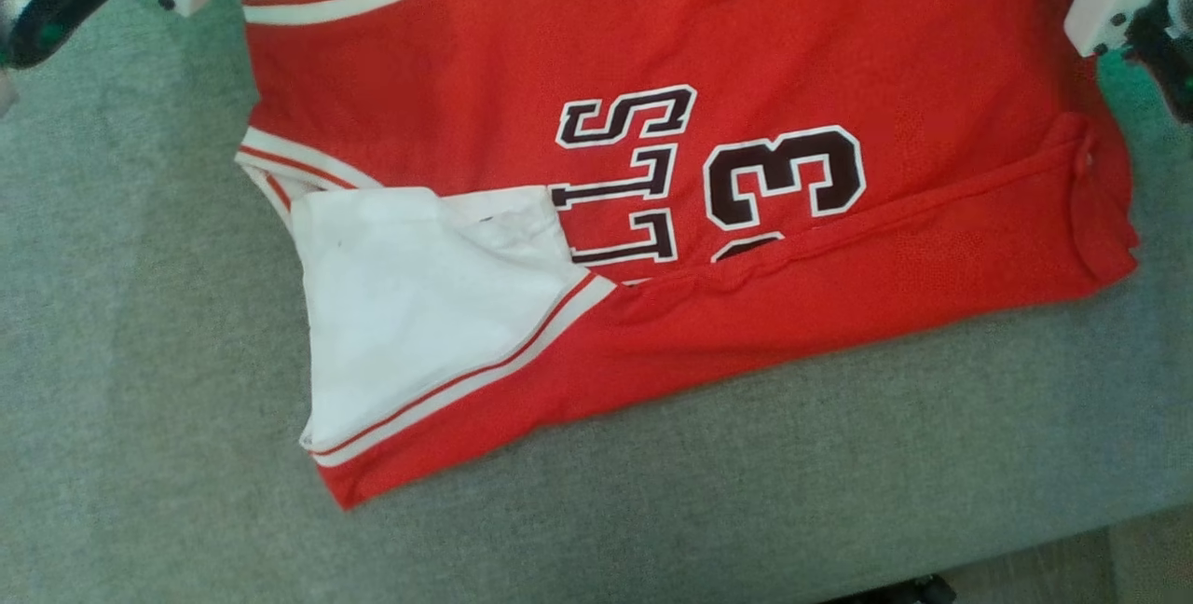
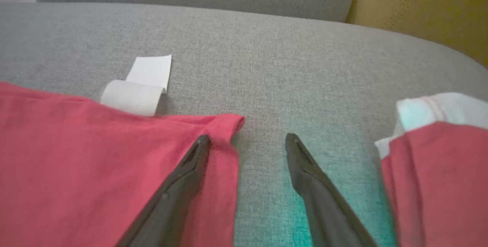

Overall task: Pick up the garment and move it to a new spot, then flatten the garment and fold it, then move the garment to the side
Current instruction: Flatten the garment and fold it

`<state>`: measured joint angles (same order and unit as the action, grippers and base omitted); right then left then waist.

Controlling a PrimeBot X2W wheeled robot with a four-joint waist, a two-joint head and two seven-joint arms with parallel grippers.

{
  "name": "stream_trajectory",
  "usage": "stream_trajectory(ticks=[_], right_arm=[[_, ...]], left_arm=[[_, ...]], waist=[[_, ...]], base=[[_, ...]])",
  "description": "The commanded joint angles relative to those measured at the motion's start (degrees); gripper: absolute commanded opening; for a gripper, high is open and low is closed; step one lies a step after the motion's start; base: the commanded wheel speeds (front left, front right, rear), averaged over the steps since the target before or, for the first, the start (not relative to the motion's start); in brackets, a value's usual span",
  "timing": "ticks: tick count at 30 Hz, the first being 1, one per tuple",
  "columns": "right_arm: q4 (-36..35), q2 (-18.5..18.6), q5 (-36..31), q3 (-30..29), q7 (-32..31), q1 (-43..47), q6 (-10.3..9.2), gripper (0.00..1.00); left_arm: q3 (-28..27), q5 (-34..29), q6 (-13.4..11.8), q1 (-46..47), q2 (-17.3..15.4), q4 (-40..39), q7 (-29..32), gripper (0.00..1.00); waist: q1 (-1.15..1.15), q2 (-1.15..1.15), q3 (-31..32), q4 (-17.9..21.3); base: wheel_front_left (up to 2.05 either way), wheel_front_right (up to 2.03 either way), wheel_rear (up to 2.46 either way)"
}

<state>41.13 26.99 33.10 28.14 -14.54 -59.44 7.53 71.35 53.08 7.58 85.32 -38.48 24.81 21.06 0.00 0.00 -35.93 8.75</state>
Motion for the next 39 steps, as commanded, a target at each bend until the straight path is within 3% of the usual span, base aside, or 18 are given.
stream_trajectory(ticks=[1, 7, 12, 18, 22, 30, 39], right_arm=[[0.3, 0.3, -0.4, 1.3, -0.3, -0.7, -0.04, 1.0], [4.4, 0.6, -0.3, 5.4, 0.7, -3.2, -0.04, 0.92], [5.9, 1.1, 0.4, 8.9, 1.9, -4.7, -0.04, 0.52], [7.0, 1.8, 1.3, 12.9, 2.9, -6.3, -0.04, 0.31], [7.6, 2.0, 2.2, 14.9, 4.2, -7.1, -0.04, 0.0], [8.7, 1.1, 6.3, 14.8, 9.5, -8.2, -0.04, 0.0], [7.5, 1.6, 15.9, 12.3, 16.6, -7.0, -0.04, 0.0]], left_arm=[[-1.8, 0.5, -0.1, 3.5, -2.1, -0.8, -0.4, 0.0], [-0.1, 1.5, -0.1, 4.2, -2.3, -0.5, -1.1, 0.0], [0.8, 2.0, -0.1, 4.3, -2.4, -0.3, -1.9, 0.0], [1.4, 2.6, -0.1, 4.3, -2.2, -0.1, -2.3, 0.0], [1.6, 2.6, -0.1, 4.1, -2.0, -0.1, -2.6, 0.0], [1.9, 0.0, -0.1, 4.3, -2.2, 0.2, -6.4, 0.0], [1.7, -3.7, -0.1, 5.3, -1.0, 4.7, -17.3, 0.0]], waist=[[0.0, 0.0, -0.1, -0.3], [0.0, 0.0, -0.1, -1.0], [0.0, 0.0, 0.1, -1.4], [0.0, 0.0, 0.2, -1.6], [0.0, 0.0, 0.4, -1.9], [0.0, 0.0, 1.1, -2.0], [0.0, 0.0, 2.9, -2.5]], base=[[0.0, 0.0, 0.0], [0.0, 0.0, 0.0], [0.0, 0.0, 0.0], [0.0, 0.0, 0.0], [0.0, 0.0, 0.0], [0.0, 0.0, 0.0], [0.0, 0.0, 0.0]])
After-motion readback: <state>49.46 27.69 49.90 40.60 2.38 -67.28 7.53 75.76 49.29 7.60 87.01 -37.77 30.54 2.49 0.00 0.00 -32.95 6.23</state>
